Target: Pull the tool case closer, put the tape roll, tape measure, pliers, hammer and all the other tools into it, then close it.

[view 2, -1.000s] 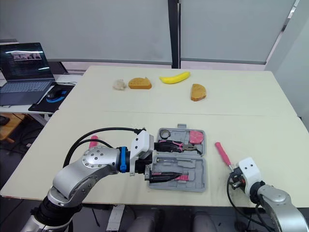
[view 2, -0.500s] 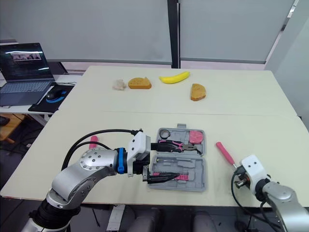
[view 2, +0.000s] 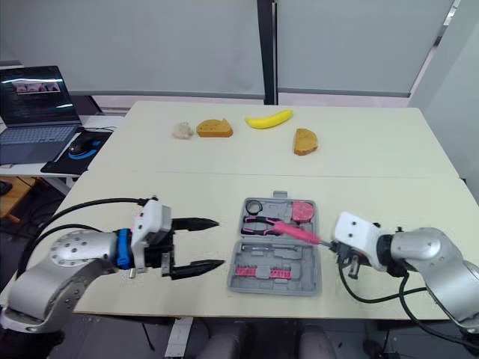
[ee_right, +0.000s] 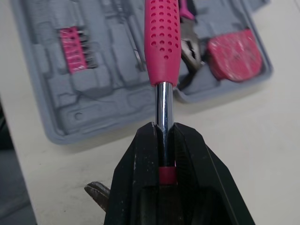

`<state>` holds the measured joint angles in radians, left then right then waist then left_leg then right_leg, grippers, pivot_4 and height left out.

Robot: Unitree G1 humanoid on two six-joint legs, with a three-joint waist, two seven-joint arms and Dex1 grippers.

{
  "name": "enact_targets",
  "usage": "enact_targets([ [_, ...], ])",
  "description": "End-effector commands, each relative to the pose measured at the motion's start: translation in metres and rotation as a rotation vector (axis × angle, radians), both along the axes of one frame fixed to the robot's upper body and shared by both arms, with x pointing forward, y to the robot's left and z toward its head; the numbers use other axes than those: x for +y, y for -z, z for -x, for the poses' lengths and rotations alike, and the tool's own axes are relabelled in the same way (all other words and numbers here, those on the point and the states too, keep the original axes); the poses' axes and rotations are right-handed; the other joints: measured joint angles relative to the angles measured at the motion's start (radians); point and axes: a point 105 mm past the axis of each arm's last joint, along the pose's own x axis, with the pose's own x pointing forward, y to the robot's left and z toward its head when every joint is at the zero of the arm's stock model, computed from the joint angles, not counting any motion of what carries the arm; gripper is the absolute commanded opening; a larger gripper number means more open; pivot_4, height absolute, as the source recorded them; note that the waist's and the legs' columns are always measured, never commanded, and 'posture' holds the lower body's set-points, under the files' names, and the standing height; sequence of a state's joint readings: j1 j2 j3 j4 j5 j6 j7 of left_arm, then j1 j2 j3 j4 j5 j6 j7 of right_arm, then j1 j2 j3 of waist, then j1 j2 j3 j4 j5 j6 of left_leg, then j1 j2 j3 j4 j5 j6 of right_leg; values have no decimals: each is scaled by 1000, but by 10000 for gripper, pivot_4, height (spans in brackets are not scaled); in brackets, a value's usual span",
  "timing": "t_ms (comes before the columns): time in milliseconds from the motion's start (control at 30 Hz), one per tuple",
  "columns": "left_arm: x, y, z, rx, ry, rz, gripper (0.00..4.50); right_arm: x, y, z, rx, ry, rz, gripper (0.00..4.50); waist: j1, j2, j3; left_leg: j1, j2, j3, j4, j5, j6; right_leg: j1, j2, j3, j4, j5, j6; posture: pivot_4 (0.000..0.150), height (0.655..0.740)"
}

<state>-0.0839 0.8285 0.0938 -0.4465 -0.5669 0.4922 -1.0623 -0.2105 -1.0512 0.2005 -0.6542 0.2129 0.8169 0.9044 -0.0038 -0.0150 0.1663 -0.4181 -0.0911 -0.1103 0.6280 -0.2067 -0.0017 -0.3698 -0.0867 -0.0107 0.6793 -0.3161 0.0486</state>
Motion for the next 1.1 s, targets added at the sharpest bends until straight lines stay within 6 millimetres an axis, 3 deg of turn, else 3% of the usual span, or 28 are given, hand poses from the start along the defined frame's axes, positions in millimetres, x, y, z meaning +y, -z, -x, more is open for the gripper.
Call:
enact_targets([
  [33,8,-16,0,-59,-4,0,45000,23,-4,-3,0,-119,35,2389,1,-1,0,0,0,0,0,0,0,-1,0,0,0,0,0,1500,7400],
  [133,13,-14,4,-36,8,-19,45000,32,-3,-9,-11,-159,71,2389,3,-1,1,0,-1,0,0,0,0,-3,-1,0,-1,0,0,1500,7400],
  [267,13,-17,5,-104,42,0,45000,59,6,-15,-13,-232,80,2389,1,-1,1,-1,-2,0,0,0,0,-4,-2,0,-1,0,0,1500,7400],
  [367,16,-9,9,-116,97,-59,45000,65,16,-14,-10,-259,120,2389,1,-1,1,-1,-1,0,-1,0,0,-4,-2,0,0,0,-1,1500,7400],
  [633,28,11,23,-78,287,-160,45000,70,21,-16,-33,-258,169,2389,1,-1,1,-1,-1,0,-1,-1,0,-6,-2,0,0,0,-1,1500,7400],
  [1100,27,10,12,-98,336,-146,45000,73,30,-15,-37,-231,185,2389,-4,-1,1,-1,-1,0,-1,-1,0,-7,-1,0,1,0,-1,1500,7400],
])
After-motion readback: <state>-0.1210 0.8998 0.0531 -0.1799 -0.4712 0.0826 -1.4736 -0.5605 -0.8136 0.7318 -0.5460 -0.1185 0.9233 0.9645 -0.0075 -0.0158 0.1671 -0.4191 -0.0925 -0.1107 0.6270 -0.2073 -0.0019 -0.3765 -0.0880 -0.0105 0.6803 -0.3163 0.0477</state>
